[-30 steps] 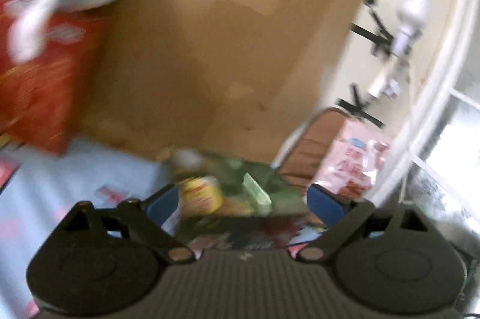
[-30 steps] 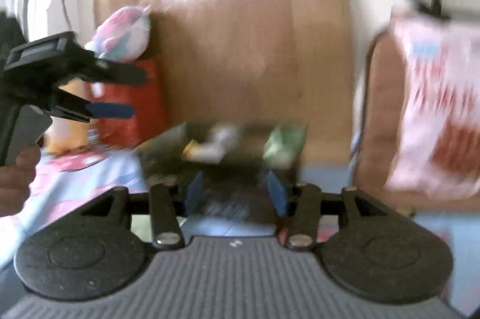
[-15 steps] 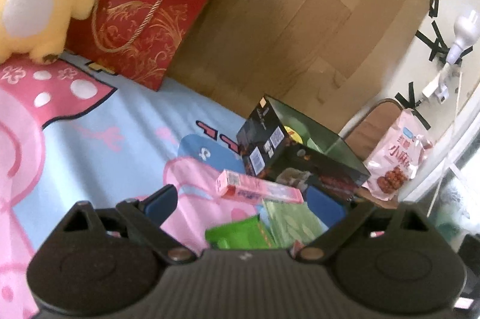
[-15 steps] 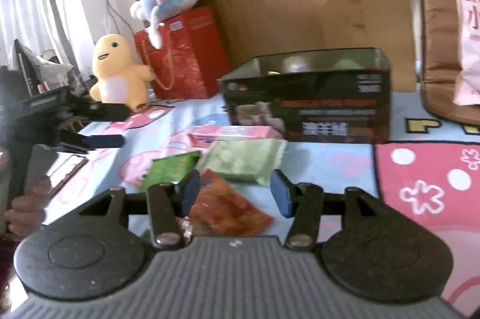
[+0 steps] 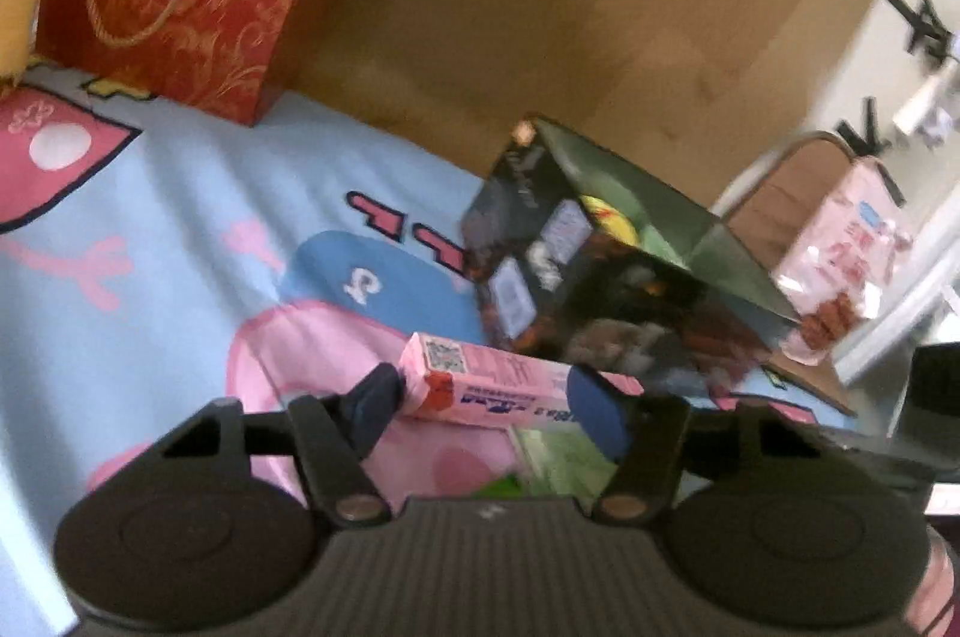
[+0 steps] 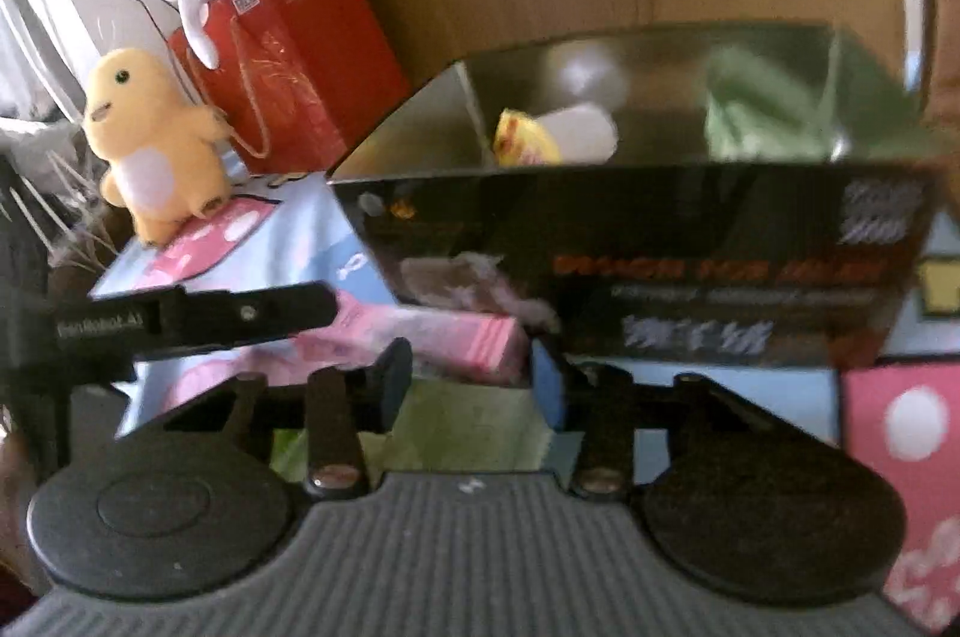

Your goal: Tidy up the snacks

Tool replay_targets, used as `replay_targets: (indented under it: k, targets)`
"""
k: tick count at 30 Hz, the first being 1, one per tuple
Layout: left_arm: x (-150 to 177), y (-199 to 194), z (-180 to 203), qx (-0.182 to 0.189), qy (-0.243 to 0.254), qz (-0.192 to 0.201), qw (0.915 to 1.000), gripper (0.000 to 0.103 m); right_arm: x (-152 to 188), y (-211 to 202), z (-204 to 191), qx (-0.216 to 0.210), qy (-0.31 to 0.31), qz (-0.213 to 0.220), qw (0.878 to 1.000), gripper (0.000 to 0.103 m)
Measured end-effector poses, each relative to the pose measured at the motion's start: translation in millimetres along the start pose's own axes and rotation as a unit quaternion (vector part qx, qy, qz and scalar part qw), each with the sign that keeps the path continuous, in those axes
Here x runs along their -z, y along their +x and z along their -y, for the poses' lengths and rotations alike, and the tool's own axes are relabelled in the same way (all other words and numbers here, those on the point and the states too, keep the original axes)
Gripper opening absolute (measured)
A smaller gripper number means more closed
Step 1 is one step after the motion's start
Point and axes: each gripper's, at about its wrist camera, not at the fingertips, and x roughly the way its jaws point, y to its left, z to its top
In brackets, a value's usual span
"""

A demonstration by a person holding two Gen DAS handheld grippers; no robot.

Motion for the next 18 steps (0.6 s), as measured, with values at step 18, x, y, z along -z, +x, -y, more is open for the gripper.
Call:
replay_targets:
  k: [18]
  targets:
    - [63.5, -13.9, 98.9, 0.112, 0.063, -0.033, 0.9912, 0.071, 105.2, -147.5, -11.5, 0.121, -0.097, 0.144, 0.977, 0.035]
